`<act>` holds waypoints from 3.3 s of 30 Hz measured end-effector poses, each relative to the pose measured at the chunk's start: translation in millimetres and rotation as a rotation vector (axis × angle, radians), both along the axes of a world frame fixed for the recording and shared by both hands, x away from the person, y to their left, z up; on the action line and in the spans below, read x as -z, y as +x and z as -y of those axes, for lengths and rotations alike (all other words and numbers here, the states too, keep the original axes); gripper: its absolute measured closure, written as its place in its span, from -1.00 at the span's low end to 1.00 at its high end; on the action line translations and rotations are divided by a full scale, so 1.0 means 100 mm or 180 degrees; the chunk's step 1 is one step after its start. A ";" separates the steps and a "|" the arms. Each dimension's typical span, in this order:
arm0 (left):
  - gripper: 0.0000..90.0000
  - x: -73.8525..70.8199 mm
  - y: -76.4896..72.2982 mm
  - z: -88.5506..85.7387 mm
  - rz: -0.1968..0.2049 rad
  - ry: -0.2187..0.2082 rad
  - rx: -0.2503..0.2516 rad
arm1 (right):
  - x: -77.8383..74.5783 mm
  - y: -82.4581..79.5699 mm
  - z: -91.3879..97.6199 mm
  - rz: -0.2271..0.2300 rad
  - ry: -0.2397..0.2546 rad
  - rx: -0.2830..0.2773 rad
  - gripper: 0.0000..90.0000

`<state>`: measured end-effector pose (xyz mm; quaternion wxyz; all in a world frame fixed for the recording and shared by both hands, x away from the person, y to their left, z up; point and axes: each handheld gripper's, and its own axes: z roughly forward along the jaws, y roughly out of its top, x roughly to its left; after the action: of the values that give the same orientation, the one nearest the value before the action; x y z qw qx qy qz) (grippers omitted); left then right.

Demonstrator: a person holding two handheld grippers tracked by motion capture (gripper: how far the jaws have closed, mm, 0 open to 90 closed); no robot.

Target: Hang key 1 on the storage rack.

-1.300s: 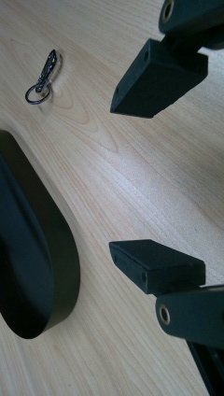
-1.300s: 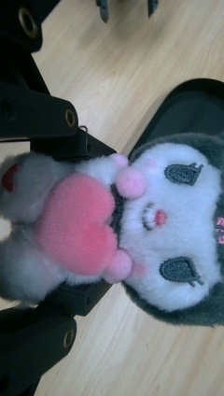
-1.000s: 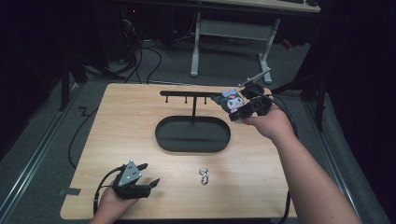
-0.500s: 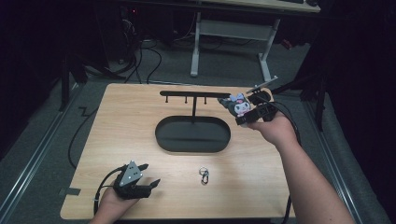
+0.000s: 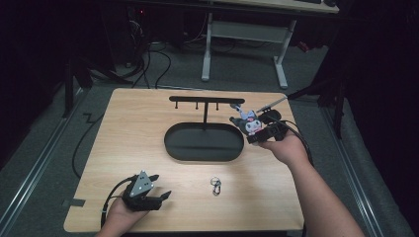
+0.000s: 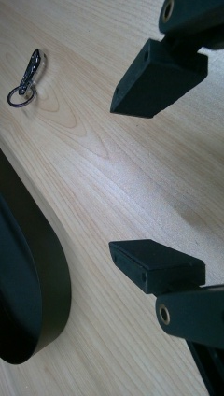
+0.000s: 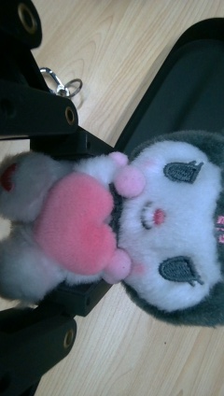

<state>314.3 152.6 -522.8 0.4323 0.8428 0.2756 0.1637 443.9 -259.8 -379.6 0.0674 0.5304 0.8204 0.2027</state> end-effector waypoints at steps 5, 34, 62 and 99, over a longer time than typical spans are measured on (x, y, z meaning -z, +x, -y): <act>-0.36 0.00 0.00 0.00 -0.0008 0.0010 0.0011 | 0.13 0.05 -0.04 0.0041 0.0020 -0.0017 0.02; -0.36 0.00 0.04 -0.02 -0.0006 -0.0036 -0.0026 | 0.33 -0.23 -0.20 0.0310 -0.0014 -0.0224 -0.09; -0.35 0.02 0.03 0.07 0.0022 -0.0001 -0.0023 | 1.38 -1.37 -0.19 0.1096 0.0507 -0.0326 0.01; -0.35 -0.02 -0.07 -0.04 0.0037 -0.0011 -0.0039 | 1.43 -1.48 -0.05 0.1253 0.0186 -0.0351 0.85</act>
<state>307.6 156.6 -521.1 0.4343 0.8395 0.2785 0.1708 295.4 -254.3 -522.9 0.1998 0.4365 0.8130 0.3295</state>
